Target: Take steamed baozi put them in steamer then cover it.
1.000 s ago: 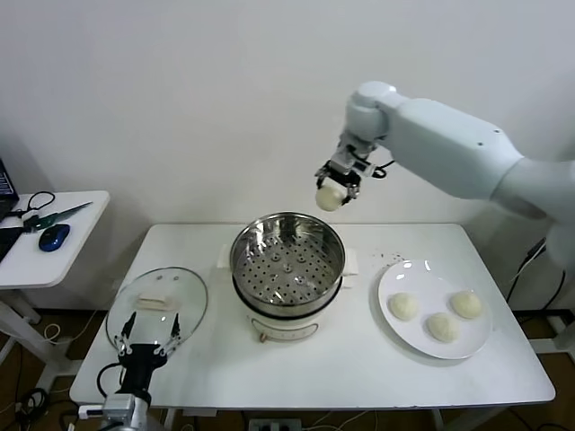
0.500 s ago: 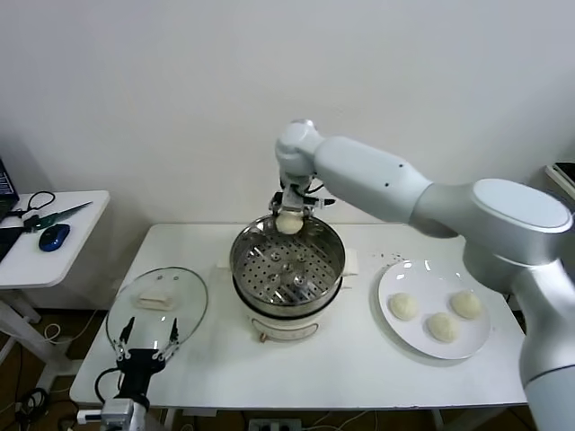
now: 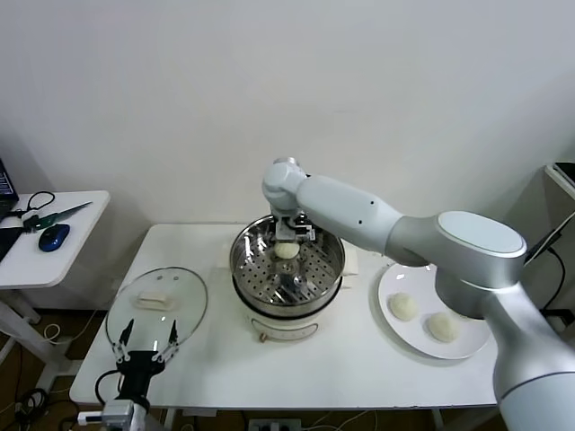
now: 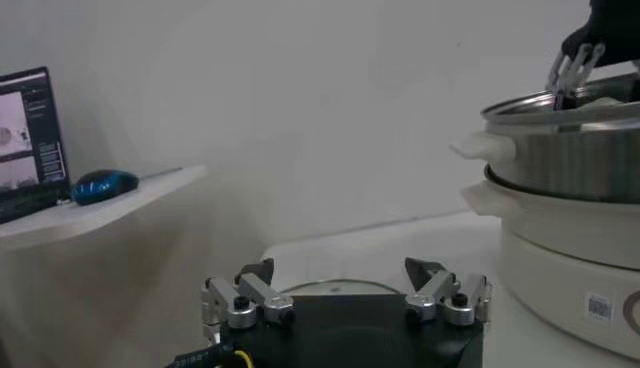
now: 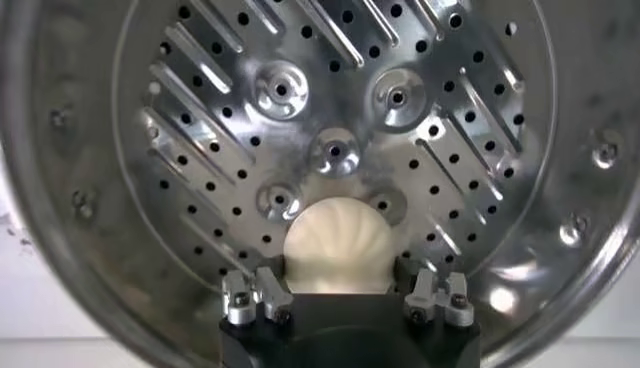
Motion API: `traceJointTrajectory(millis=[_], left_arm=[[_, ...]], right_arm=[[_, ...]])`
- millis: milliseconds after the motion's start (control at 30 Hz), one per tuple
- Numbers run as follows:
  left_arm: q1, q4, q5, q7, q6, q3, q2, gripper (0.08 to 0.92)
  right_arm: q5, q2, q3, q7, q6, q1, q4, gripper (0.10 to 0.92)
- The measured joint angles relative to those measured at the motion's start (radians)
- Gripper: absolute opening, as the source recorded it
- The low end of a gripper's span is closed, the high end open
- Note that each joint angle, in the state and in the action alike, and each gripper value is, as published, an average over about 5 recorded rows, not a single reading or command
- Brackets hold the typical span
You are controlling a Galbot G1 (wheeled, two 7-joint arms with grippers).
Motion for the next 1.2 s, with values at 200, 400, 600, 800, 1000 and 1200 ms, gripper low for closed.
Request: traceJointTrajectory(millis=[200,400,600,800,1000,1200], left_arm=[[0.003,-0.001,0.002,0.000,0.000,0.001,0.000,0.823],[0.008,-0.006,0.004,0.000,0.003,0.009,0.000,0.823],[0.011,-0.015,0.012,0.000,0.005,0.016,0.001,0.823],[0.016,-0.028,0.013,0.001,0.006,0.015,0.009,0.823],[0.021,-0.032,0.009,0.001,0.006,0.013,0.013,0.823],[0.022,-0.035,0.009,0.002,0.009,0.013,0.012,0.823]], right_arm=[[0.014,-0.015,0.001,-0.006,0.003,0.014,0.022,0.822],[0.084,-0.062,-0.016,-0.023,-0.008,0.066,0.083,0.823],[0.243,-0.156,-0.070,-0.031,-0.065,0.168,0.142,0.823],[0.510,-0.299,-0.176,-0.031,-0.243,0.281,0.205,0.823],[0.725,-0.465,-0.244,-0.025,-0.451,0.315,0.269,0.823],[0.810,-0.624,-0.234,-0.025,-0.613,0.241,0.320,0.823]])
